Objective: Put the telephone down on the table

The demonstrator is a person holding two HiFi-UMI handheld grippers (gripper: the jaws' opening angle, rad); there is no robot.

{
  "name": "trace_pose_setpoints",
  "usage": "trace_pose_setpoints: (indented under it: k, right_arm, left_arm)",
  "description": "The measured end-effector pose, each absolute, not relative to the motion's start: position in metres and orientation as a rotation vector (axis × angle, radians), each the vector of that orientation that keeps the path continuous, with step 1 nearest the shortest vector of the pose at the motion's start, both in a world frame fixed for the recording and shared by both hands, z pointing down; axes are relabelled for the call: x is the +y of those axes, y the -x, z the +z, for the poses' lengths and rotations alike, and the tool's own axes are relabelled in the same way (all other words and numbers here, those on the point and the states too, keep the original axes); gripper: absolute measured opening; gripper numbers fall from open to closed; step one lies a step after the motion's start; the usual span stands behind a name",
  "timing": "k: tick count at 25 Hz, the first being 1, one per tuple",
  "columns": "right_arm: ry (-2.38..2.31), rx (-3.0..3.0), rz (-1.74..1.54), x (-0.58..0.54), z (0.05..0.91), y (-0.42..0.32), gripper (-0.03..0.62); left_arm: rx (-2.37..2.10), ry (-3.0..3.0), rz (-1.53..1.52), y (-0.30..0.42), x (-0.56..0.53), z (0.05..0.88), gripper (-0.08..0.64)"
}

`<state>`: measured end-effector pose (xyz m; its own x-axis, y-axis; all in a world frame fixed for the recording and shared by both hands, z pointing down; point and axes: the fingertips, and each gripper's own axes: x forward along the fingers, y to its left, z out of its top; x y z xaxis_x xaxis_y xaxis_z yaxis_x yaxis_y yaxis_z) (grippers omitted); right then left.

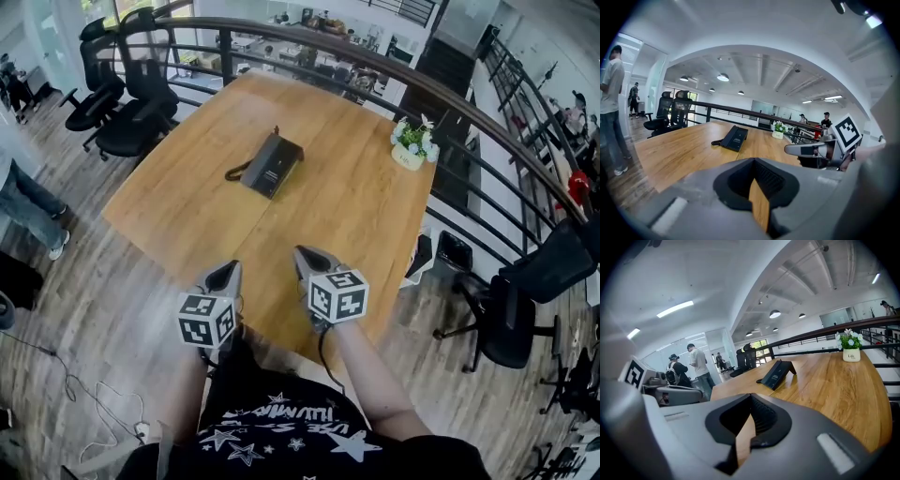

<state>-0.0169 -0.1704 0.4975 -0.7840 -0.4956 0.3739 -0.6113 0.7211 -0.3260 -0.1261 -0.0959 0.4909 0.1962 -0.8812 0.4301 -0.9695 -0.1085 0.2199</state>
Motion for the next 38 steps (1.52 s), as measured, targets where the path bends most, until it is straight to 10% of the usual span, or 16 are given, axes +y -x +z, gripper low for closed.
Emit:
trace_pose_setpoints:
  k: [38]
  right_arm:
    - [-0.353,-2.717,0.622,0.033,0.502,0.030,-0.002]
  left_arm:
    - [-1.897,-1.677,0.209,0.101,0.143,0.519,0.002]
